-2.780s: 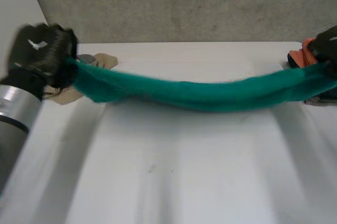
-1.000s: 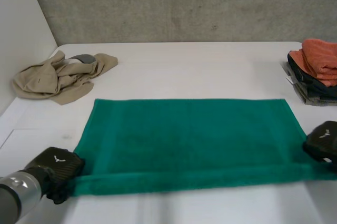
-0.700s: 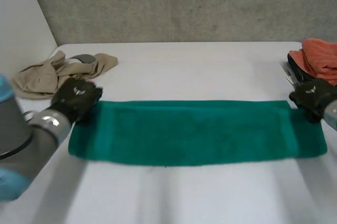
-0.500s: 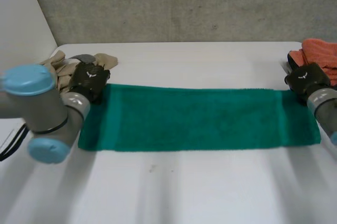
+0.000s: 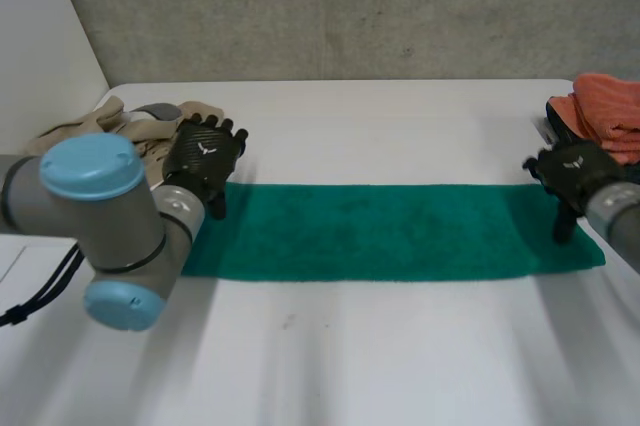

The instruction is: Fold the laundry.

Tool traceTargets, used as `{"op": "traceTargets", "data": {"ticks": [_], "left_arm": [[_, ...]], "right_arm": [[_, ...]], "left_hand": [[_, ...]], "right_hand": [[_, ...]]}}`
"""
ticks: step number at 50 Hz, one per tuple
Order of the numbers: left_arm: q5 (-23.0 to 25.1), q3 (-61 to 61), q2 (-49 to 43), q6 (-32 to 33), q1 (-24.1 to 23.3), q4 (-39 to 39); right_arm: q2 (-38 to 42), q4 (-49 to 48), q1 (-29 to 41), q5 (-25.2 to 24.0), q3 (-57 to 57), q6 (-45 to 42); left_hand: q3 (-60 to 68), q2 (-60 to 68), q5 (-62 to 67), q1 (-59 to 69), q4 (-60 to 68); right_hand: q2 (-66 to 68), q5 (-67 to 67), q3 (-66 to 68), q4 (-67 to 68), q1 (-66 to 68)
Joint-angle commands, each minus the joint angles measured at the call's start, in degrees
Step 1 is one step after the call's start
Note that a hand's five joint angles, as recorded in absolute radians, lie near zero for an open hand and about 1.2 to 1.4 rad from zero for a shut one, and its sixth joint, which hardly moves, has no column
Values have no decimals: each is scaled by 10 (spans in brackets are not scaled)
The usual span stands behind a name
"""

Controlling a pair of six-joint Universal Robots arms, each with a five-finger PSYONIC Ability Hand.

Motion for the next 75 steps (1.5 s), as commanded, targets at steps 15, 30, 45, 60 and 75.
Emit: {"op": "traceTargets", "data": {"ticks": [15, 30, 45, 60, 75], "left_arm": [[2, -94, 49, -36, -7, 60], [3, -133, 113, -47, -7, 60], [1, -150, 138, -66, -8, 60], [3, -142, 138, -68, -41, 62], [3, -127, 128, -68, -77, 63]], "right_arm": [[34, -96, -145, -76, 100, -16], [-49, -159, -164, -43, 93, -220], [-14, -333, 279, -212, 108, -205], [0, -265, 331, -65, 114, -82], [-37, -95, 93, -55, 188, 43]], "left_hand": [[-23, -20, -27, -15, -17], [-23, -20, -27, -15, -17], [-23, -20, -27, -15, -17], [-23, -20, -27, -15, -17], [-23, -20, -27, -15, -17]], "right_hand": [[639, 635, 639, 640, 639], [639, 635, 639, 640, 639], [639, 635, 639, 640, 639], [-61, -65, -61, -60, -61], [343, 339, 343, 343, 343]]}}
